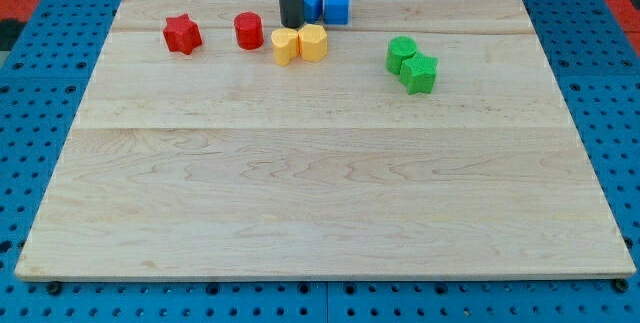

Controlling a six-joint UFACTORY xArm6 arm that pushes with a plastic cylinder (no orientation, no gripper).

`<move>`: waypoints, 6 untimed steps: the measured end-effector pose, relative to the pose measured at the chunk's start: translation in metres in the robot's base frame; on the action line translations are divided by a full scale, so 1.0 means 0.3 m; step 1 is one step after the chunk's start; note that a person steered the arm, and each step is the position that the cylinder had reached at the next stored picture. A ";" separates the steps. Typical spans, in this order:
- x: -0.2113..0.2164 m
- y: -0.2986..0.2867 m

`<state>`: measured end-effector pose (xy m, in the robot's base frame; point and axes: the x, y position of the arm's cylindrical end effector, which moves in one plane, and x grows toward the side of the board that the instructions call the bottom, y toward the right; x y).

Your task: Separate the blue cube from the blue triangle

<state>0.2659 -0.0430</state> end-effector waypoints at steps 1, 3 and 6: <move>0.027 -0.115; 0.038 -0.385; -0.077 0.298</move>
